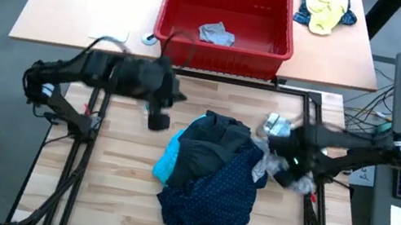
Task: Fold Laundry from Bin
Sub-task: Fold the white floral shirt
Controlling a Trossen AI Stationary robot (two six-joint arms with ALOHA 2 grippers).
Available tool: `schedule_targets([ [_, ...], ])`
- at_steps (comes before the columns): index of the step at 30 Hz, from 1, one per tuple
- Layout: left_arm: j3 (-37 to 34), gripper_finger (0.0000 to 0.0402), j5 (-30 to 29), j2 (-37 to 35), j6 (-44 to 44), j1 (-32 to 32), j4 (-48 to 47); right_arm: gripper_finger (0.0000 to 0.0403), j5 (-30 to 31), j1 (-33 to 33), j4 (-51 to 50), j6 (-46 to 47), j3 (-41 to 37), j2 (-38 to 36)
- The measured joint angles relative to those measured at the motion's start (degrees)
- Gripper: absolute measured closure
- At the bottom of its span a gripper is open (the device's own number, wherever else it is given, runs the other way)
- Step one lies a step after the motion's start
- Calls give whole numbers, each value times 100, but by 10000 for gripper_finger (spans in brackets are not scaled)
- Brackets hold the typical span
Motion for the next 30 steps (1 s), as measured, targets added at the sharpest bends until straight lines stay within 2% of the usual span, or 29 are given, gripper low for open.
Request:
schedule_targets([
  [2, -290, 401, -161, -176, -288, -422, 397, 390, -77, 441, -12, 455, -376, -281],
  [8, -1423, 401, -135, -519, -710, -1205, 1388, 390, 755, 1207, 81, 1412, -780, -910],
  [14, -2233, 401, -138, -446, -1448, -1539, 1967, 390, 1300, 1297, 729, 1246, -647, -1237],
  [17, -2509, 387, -133, -250, -1672, -1696, 2056, 390, 1612, 1296, 1154, 980, -521, -1241],
  [20, -2630, 358, -133, -55, -1882, -1838, 2122, 386, 1768, 1297, 1489, 788, -469, -1171],
  [23, -2689, 317, 11, 103, -2059, -1961, 2147, 364, 1953, 1295, 1541, 689, -483, -1025],
  [27, -2706, 248, 0, 305, -2235, -2161, 2145, 307, 2049, 1295, 1537, 607, -537, -802],
  [30, -2707, 195, -223, 517, -2291, -2318, 2166, 257, 1958, 1295, 1526, 385, -529, -644],
])
